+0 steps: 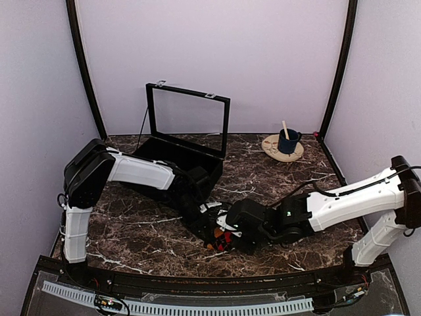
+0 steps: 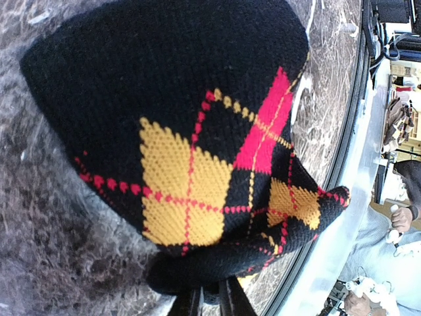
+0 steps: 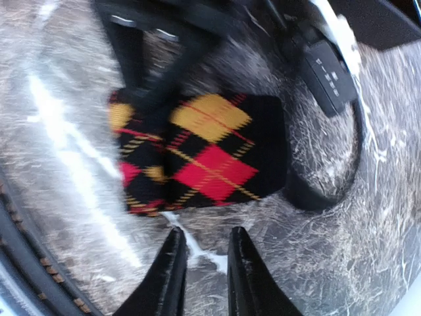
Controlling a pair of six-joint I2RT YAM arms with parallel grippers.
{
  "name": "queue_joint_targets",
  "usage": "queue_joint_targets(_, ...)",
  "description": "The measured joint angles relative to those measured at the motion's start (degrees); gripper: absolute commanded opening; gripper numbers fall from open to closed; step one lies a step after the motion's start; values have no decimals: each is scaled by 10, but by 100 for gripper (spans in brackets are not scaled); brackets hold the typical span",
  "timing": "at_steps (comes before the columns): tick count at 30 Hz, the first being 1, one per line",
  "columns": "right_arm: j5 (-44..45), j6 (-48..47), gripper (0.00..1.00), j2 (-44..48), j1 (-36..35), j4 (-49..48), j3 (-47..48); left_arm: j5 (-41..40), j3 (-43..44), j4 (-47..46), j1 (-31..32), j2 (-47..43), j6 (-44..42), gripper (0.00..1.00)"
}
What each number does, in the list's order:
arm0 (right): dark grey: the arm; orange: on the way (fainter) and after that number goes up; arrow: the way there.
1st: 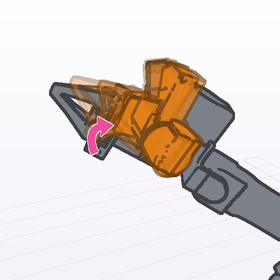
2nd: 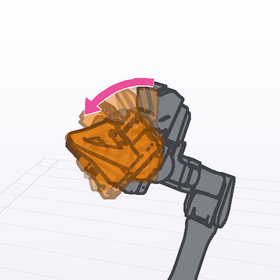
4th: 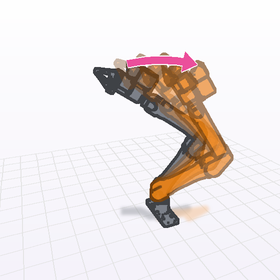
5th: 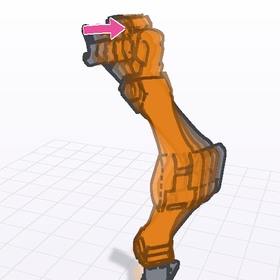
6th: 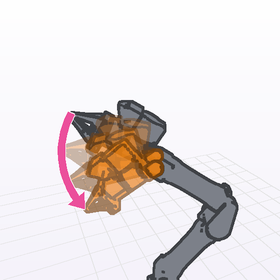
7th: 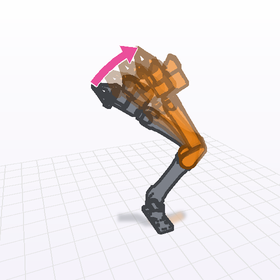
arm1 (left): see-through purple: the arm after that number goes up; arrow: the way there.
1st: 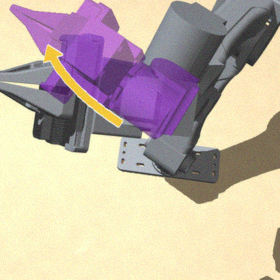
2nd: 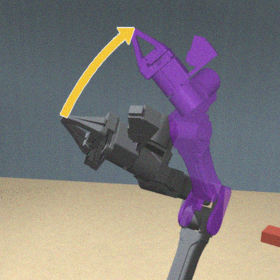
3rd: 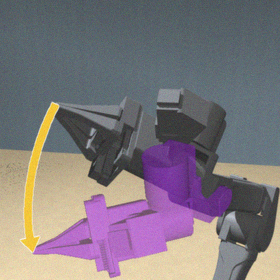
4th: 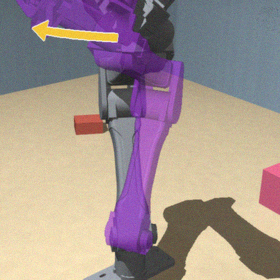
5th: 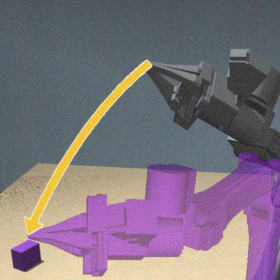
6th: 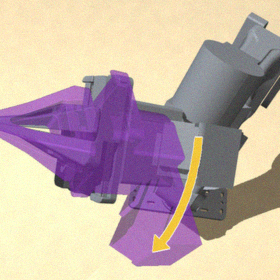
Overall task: Roll the socks
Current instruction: Roll the sock at the center of the board.
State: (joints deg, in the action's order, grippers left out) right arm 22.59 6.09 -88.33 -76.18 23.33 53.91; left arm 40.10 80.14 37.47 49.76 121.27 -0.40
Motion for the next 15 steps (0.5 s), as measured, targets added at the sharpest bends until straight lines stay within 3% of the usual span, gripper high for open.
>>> queue_joint_targets(4, -21, -24, 24, 8, -29, 6, 12, 0, 8, 10, 0, 5, 0, 12)
queue_joint_targets(10, -58, -45, 9, 2, -41, 6, 19, 2, 17, 21, -1, 11, 0, 12)
queue_joint_targets(15, -69, -56, 2, -33, -41, -9, 29, 2, 23, 28, -1, 14, 0, 12)
